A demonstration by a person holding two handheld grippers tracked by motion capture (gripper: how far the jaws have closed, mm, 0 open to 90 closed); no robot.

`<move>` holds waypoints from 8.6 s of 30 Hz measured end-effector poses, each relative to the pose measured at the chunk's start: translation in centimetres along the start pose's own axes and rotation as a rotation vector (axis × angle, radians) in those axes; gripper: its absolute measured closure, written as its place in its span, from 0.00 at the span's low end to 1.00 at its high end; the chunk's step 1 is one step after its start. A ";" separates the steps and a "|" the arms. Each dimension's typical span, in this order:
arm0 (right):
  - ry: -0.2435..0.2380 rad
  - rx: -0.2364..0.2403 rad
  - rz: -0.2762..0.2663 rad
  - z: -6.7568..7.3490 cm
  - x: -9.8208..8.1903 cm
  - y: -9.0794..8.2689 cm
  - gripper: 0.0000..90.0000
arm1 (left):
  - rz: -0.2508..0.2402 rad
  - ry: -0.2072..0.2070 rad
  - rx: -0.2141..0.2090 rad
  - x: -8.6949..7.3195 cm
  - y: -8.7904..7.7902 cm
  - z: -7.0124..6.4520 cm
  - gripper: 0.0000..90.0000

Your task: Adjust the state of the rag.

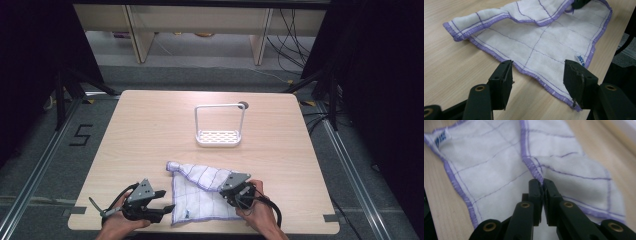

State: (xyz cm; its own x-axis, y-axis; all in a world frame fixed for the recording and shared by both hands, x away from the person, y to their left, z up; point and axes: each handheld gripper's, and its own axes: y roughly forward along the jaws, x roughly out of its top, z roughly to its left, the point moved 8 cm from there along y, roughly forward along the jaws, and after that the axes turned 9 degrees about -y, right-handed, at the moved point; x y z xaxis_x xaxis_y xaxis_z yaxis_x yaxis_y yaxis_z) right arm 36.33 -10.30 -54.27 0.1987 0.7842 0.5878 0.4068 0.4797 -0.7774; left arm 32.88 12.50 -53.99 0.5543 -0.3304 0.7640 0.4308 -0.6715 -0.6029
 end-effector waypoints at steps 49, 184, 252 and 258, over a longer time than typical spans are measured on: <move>0.350 -0.105 0.034 -14.4 -1.2 5.2 0.94 | 0.076 -0.004 0.176 8.2 10.8 10.8 0.80; 0.340 -0.087 -0.103 -16.5 -0.4 -1.8 0.98 | -0.051 0.086 0.171 11.6 7.3 10.1 0.96; 0.167 0.082 -0.082 0.7 -8.2 -6.8 0.98 | 0.057 0.250 -0.046 -1.8 1.2 -1.6 0.76; 0.241 0.006 -0.124 -0.9 -7.5 -8.0 0.76 | -0.024 0.161 -0.043 0.5 0.5 -1.3 0.58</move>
State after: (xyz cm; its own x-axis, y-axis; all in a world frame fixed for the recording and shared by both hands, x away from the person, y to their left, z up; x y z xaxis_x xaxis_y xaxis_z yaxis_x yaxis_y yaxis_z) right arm 32.34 -20.38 -52.25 0.3548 0.6034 0.7142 0.4363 0.5688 -0.6972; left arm 32.46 11.12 -53.67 0.4212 -0.4135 0.8072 0.4096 -0.7074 -0.5760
